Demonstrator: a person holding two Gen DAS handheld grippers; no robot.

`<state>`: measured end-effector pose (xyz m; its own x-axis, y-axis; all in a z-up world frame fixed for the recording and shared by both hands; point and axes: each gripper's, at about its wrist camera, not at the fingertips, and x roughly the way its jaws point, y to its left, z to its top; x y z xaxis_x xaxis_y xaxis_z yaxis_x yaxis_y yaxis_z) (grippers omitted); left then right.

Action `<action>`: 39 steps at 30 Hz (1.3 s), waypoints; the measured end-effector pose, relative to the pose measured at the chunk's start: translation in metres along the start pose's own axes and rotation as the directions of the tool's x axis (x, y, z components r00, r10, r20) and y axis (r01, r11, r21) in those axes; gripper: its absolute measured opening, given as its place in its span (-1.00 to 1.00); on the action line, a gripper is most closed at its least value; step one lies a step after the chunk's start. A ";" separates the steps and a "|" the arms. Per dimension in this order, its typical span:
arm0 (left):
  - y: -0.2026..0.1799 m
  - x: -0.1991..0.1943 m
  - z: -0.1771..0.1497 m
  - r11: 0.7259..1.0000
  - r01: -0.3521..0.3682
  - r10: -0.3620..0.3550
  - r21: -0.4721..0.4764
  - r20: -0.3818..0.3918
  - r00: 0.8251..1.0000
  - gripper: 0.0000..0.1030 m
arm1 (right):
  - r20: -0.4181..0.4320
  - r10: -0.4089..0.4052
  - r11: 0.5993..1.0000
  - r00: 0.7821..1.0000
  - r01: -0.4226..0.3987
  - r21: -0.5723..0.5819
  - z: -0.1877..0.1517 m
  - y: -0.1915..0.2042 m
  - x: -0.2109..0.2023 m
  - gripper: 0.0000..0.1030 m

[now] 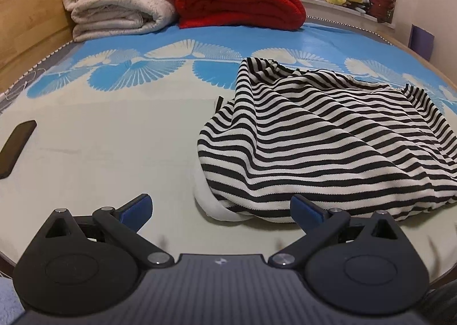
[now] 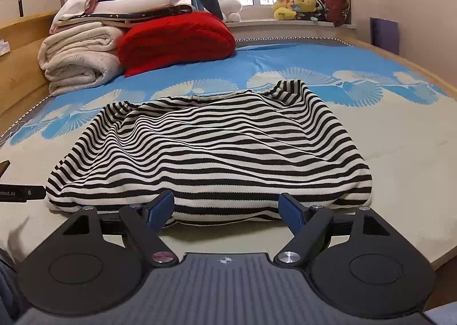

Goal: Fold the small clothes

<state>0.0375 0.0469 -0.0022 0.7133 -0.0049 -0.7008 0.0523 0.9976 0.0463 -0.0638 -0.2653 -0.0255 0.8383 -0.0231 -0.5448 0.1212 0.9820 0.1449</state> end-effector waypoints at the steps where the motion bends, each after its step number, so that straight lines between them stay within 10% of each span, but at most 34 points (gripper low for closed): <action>1: 0.000 0.001 0.000 1.000 0.002 -0.002 -0.002 -0.003 1.000 0.99 | -0.002 0.000 1.000 1.000 0.000 0.001 0.000 0.000 0.000 0.58; 26: 0.021 0.013 0.013 0.989 0.020 -0.026 -0.145 -0.041 0.999 0.99 | -0.100 0.043 0.941 0.994 -0.007 0.337 0.003 -0.055 0.023 0.58; 29: 0.029 0.020 0.020 0.987 -0.012 0.001 -0.158 -0.070 0.998 0.99 | -0.110 0.056 0.871 0.992 0.005 0.491 0.000 -0.084 0.029 0.58; 39: 0.067 0.052 0.048 0.965 -0.068 0.030 -0.254 -0.150 0.988 0.99 | -0.078 0.015 0.427 0.997 0.065 0.902 -0.018 -0.159 0.059 0.60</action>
<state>0.1116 0.1103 -0.0011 0.6017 0.0358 -0.7979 -0.1756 0.9805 -0.0884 -0.0428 -0.4193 -0.0956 0.7957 0.0060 -0.6057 0.5854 0.2491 0.7715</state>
